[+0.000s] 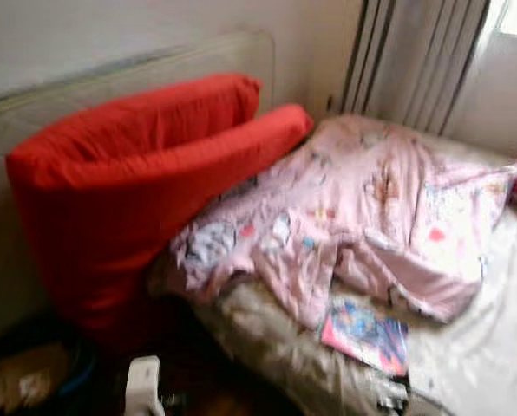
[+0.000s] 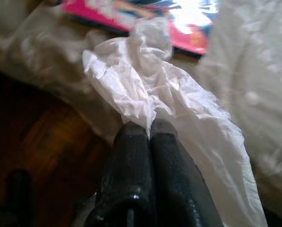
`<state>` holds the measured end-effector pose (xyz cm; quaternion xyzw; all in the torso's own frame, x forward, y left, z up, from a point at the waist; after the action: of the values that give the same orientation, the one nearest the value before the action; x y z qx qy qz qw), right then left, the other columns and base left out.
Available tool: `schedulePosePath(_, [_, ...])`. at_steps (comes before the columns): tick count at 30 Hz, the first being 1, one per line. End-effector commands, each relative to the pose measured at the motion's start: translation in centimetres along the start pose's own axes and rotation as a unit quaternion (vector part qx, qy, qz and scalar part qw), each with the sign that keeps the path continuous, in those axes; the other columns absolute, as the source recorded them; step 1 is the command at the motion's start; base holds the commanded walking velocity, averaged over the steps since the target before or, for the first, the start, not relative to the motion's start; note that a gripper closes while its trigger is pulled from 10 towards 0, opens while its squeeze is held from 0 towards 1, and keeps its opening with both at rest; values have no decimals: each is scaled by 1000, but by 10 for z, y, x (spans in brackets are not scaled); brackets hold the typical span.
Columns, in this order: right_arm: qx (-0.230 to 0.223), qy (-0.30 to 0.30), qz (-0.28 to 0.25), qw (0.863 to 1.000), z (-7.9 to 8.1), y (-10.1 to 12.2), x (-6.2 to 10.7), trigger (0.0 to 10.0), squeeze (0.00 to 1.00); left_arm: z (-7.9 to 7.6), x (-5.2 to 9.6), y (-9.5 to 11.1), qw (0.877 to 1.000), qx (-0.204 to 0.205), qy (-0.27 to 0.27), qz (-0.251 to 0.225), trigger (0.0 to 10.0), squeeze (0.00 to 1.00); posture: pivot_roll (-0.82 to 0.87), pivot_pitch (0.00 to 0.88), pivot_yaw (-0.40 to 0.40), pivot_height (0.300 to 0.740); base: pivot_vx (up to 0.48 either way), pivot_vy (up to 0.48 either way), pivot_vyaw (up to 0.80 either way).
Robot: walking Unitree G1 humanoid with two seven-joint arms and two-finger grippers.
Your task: Clean up the room
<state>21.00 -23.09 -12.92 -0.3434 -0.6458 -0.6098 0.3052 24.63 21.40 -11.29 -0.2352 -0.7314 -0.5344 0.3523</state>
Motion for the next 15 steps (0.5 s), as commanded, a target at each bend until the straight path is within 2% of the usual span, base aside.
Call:
schedulePosePath(1, [1, 7, -7, 1000, 6, 7, -2, 10000, 0, 10, 2, -5, 1000, -3, 13, 9, 10000, 0, 109, 0, -41, 740, 0, 480, 0])
schedulePosePath(9, [11, 8, -7, 1000, 6, 7, -2, 10000, 0, 10, 2, -6, 1000, -2, 13, 10, 10000, 0, 111, 0, -42, 740, 0, 480, 0])
schedulePosePath(15, [7, 9, -9, 1000, 7, 8, -2, 10000, 0, 10, 2, -5, 1000, -2, 12, 10, 10000, 0, 111, 0, -41, 740, 0, 479, 800])
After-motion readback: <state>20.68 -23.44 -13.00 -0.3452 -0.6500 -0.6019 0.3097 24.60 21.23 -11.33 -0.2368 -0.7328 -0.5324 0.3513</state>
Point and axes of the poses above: a point about 5 cm out from each wrist's last joint towards the gripper, its own x axis pointing back from the gripper into the wrist, its own y axis along the axis of the wrist's last joint, z = x × y, the point moved 6 cm from there along -x, pointing out of the wrist towards the gripper, and after that the axes turned 11 degrees about x, right-handed, at the moved point
